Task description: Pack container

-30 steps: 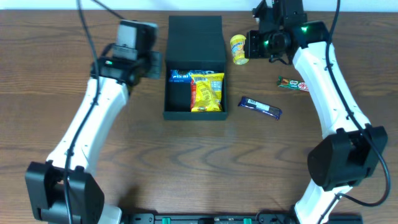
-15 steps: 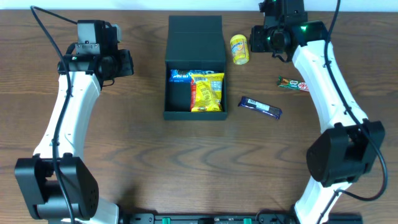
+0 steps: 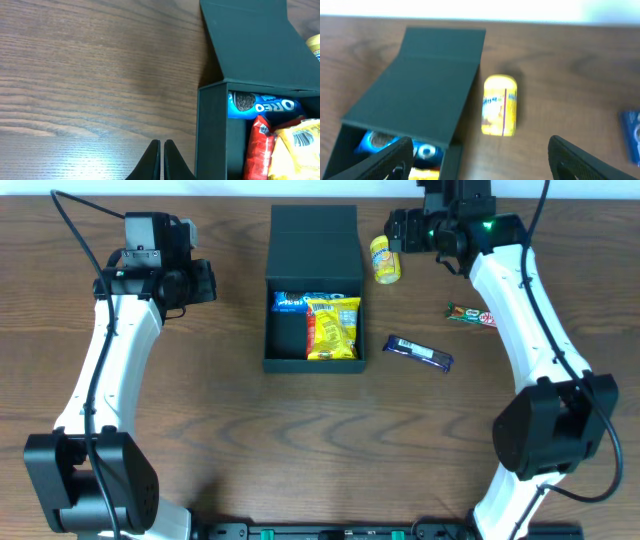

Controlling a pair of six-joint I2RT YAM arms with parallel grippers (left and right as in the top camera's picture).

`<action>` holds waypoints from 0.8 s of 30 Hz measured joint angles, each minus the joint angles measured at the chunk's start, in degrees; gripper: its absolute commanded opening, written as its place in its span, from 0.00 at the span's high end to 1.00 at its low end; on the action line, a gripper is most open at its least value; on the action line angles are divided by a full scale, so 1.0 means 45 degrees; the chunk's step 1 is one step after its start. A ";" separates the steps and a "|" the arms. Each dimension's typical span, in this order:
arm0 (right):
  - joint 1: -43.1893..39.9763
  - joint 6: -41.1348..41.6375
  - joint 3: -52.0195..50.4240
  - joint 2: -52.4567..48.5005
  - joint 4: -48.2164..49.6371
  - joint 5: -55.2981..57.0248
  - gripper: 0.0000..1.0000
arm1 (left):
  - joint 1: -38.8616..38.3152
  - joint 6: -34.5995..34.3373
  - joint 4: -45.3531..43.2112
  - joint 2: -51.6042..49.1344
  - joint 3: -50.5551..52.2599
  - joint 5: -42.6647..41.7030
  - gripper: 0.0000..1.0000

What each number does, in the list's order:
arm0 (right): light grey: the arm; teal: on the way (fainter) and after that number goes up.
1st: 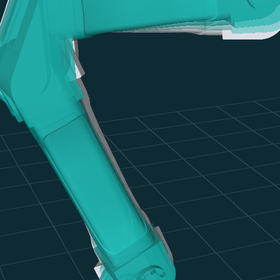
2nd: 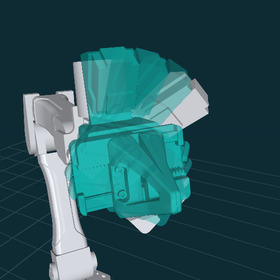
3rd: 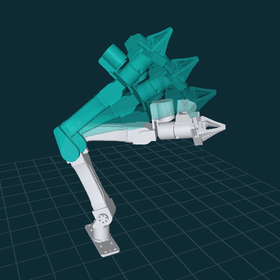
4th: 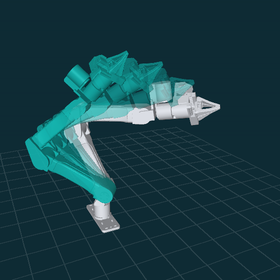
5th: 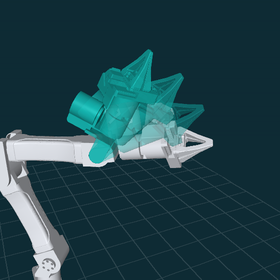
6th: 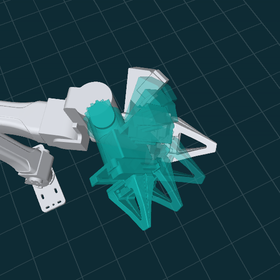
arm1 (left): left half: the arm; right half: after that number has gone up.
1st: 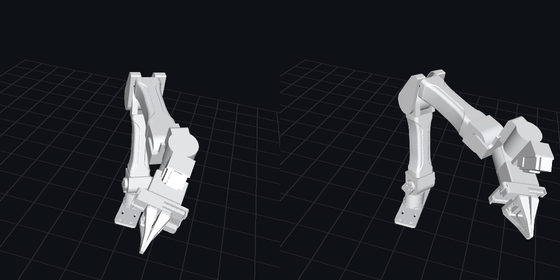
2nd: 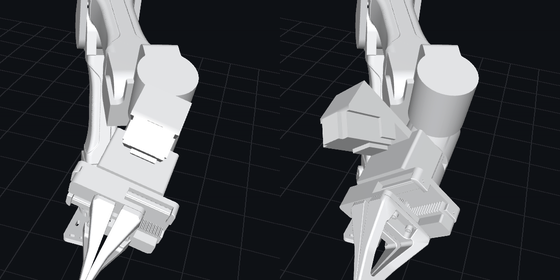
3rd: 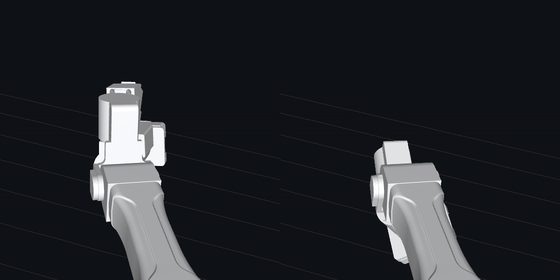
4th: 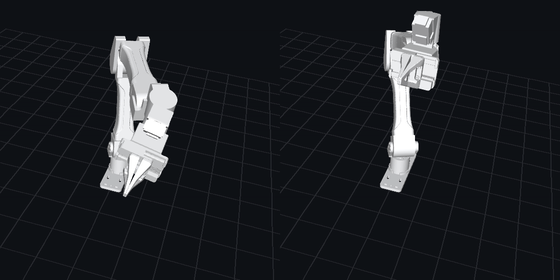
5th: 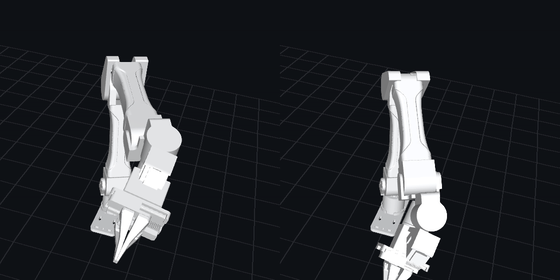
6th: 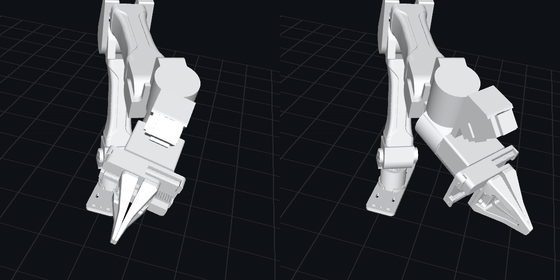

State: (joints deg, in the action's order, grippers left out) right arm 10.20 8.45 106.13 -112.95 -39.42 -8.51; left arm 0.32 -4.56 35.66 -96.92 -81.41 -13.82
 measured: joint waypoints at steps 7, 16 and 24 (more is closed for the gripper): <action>-0.0005 0.0058 0.0228 -0.0792 0.0704 0.0772 0.20 | 0.0000 0.0000 -0.0015 0.0000 0.0000 -0.0189 0.94; 0.0000 -0.0019 0.6547 -0.5683 -0.2895 0.1583 0.15 | 0.0000 -0.0024 -0.0053 0.0000 0.0000 -0.0194 0.94; 0.0010 -0.0044 0.7645 -0.7169 -0.3531 0.1617 0.13 | 0.0000 -0.0039 -0.0044 0.0000 0.0000 -0.0194 0.94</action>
State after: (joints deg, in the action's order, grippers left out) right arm 10.24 8.25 140.53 -145.21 -55.31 -1.23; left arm 0.32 -4.73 35.46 -96.92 -81.41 -14.70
